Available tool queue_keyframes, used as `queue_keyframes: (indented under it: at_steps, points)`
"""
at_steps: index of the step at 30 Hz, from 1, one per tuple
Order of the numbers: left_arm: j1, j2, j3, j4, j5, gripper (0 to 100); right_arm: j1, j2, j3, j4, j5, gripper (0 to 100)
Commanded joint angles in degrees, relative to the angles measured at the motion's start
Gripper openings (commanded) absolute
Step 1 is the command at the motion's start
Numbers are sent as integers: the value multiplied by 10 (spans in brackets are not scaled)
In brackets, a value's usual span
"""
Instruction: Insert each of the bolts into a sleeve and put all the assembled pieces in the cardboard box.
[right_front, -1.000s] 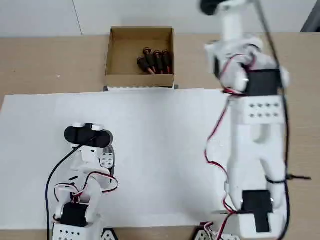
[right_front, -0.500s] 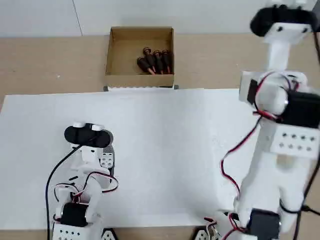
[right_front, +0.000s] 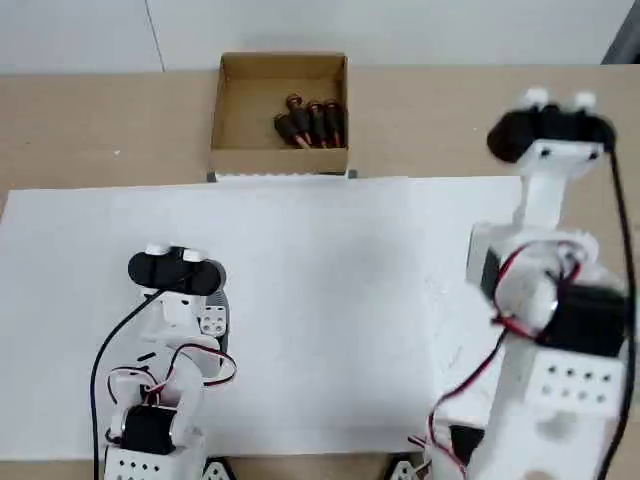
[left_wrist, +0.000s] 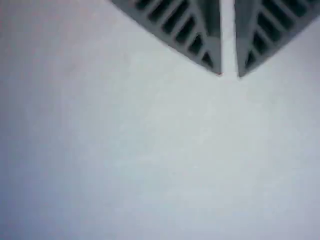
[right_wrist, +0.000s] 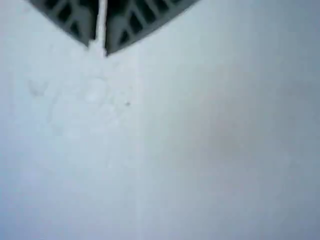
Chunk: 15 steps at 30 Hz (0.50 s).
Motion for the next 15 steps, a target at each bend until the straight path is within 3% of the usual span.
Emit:
queue_keyframes:
  at_steps: [1, 7, 15]
  points:
    - [-4, -5, -3, 3, -3, 6, 6, -82, 133, -72, -3, 2]
    - [-4, -5, -3, 3, -3, 6, 5, -212, 332, -172, -2, 2]
    - [-4, -5, -3, 3, -3, 6, 5, -320, 490, -232, -1, 2]
